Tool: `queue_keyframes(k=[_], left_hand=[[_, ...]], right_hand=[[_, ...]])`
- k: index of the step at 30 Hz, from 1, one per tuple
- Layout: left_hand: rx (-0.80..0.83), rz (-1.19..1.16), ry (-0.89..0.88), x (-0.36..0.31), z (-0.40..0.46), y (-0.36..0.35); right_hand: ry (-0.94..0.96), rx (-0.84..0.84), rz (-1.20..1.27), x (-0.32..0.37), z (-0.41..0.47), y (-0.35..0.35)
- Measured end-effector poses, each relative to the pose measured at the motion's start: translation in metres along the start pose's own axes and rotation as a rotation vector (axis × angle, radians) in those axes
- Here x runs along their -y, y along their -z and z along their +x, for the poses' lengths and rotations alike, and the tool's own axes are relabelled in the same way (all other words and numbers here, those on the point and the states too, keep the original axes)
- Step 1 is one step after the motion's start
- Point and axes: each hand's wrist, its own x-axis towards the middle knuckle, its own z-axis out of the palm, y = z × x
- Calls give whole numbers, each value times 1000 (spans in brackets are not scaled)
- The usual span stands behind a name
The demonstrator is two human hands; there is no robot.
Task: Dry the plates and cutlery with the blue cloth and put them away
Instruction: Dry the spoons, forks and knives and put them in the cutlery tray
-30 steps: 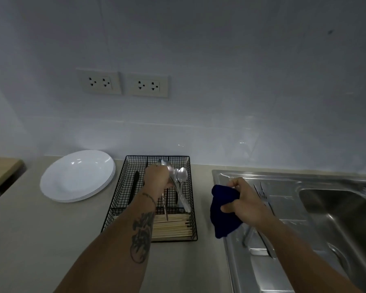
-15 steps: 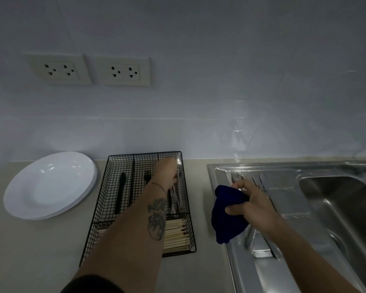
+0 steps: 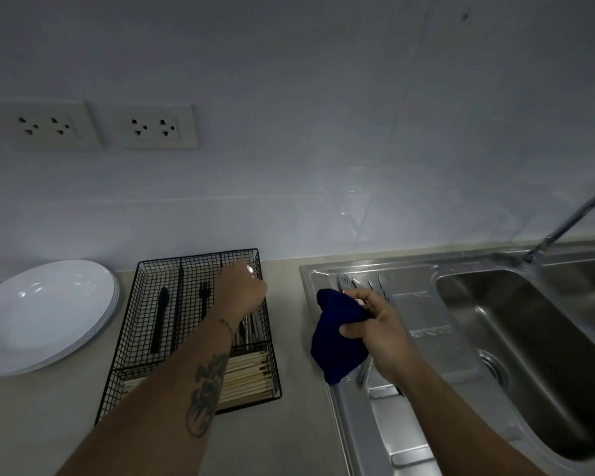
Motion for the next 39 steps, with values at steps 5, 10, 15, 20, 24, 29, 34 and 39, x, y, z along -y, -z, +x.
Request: queue_keyframes(k=[5,10,15,20,24,29,34,39], left_hand=[[340,-229,-64,-44,-60,-9],[623,-387,-12,-82,-111,-40],[539,-458,-27,-104,-132,-67],[532,-534,-84,-120,-140,-86],[589,-556,-87,-131,-140,-103],[429,-528,-28,-146,-133,-125],[195,-178,73,-136,-121,-144],[201,294,50,-119,-123,-172]], right_hand=[[61,-41,-66,4,-21,14],[128,-43,-154,0,-46,39],[66,-22,-118,-3,-55,66],[-151,26,151,-2,-45,103],[-307,237,100,5,-28,136],[-300,277,-52,12,-6,165],[-251,241,-111,16,20,188],[-215,303,-375,19,35,203]])
